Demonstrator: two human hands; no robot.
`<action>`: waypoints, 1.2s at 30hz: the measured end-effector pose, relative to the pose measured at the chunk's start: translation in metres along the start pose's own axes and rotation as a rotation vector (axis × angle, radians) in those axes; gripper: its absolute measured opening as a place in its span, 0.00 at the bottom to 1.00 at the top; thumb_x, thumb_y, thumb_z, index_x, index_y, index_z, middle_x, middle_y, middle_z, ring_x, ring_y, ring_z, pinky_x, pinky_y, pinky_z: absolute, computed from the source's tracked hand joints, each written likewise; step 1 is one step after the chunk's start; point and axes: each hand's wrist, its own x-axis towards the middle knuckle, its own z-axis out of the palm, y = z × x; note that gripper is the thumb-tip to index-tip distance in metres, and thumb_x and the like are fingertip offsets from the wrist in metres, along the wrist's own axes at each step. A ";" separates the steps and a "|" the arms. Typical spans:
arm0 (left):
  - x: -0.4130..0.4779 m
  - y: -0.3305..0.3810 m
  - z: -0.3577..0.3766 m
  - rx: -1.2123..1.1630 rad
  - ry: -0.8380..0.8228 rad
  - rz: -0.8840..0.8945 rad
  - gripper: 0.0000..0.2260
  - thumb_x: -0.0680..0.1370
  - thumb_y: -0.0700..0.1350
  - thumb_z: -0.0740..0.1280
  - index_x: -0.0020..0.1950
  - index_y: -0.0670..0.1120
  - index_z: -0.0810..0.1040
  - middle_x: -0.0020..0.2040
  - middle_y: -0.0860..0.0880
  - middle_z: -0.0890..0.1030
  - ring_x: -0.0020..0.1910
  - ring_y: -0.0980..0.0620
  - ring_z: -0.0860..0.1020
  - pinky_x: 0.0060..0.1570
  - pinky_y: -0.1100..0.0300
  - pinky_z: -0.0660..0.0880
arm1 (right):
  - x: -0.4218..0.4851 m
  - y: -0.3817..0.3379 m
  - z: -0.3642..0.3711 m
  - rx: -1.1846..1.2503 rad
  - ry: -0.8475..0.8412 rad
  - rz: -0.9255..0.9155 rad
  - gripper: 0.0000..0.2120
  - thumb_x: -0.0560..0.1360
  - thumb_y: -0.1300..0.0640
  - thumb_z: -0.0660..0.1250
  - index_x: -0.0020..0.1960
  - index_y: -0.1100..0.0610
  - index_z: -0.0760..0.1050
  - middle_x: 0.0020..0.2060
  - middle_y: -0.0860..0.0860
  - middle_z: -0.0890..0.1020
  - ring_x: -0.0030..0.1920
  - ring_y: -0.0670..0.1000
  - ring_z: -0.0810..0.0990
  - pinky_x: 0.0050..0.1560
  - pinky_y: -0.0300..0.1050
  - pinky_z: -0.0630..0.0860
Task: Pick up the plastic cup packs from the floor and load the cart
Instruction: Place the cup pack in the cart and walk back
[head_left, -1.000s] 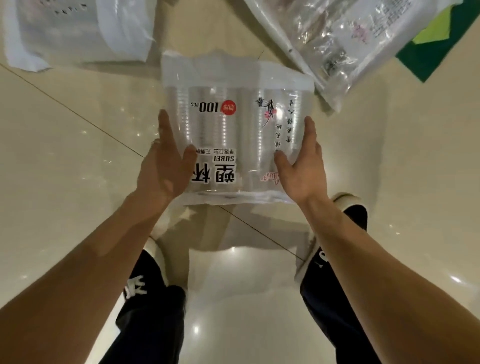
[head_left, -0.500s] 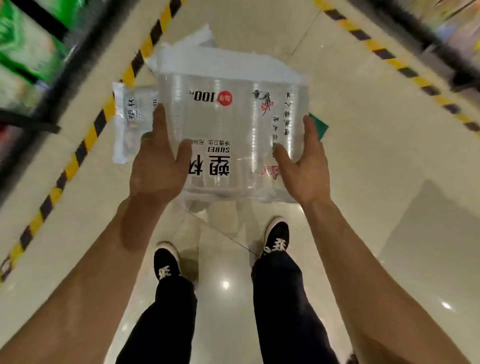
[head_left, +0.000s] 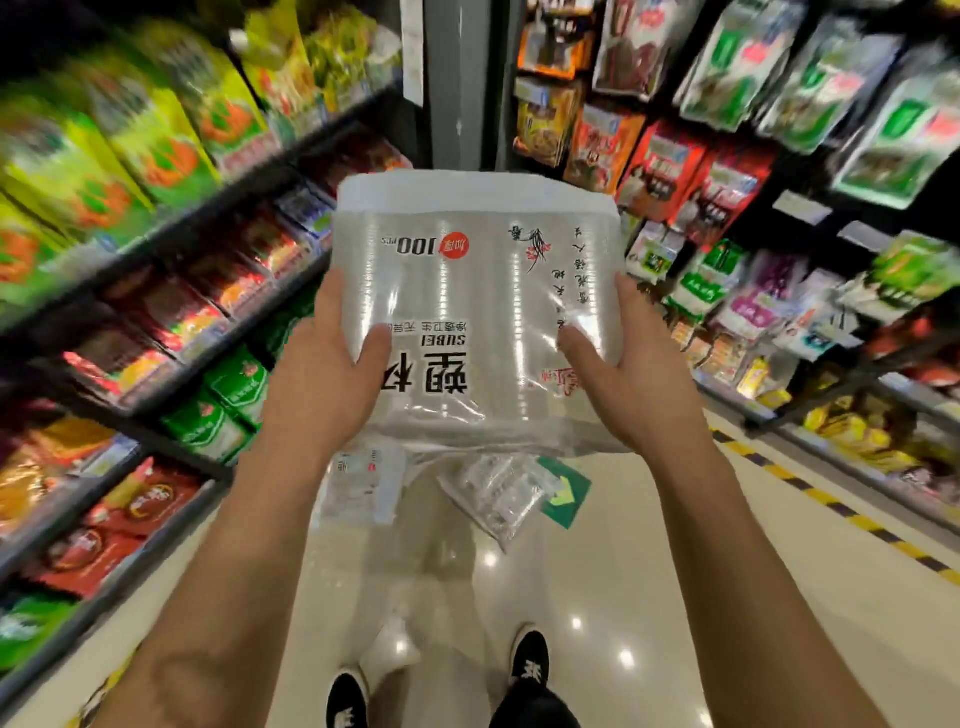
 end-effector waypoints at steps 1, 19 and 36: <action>-0.004 0.011 -0.016 0.008 0.025 0.013 0.33 0.75 0.62 0.54 0.78 0.57 0.51 0.67 0.43 0.74 0.61 0.40 0.75 0.56 0.46 0.73 | 0.001 -0.010 -0.012 0.012 -0.005 -0.027 0.36 0.78 0.41 0.61 0.79 0.50 0.50 0.75 0.50 0.64 0.73 0.50 0.62 0.61 0.40 0.60; -0.262 0.047 -0.185 0.240 0.722 -0.634 0.32 0.80 0.60 0.57 0.79 0.53 0.48 0.64 0.39 0.76 0.59 0.39 0.75 0.48 0.52 0.68 | -0.058 -0.196 0.001 0.291 -0.531 -0.863 0.32 0.76 0.43 0.64 0.76 0.44 0.55 0.70 0.48 0.69 0.70 0.50 0.65 0.56 0.44 0.63; -0.709 -0.004 -0.244 0.326 1.315 -1.216 0.30 0.78 0.60 0.58 0.77 0.60 0.51 0.61 0.45 0.78 0.58 0.42 0.76 0.53 0.47 0.74 | -0.505 -0.344 0.113 0.487 -1.149 -1.334 0.32 0.76 0.44 0.65 0.75 0.38 0.55 0.67 0.46 0.70 0.61 0.43 0.67 0.56 0.47 0.69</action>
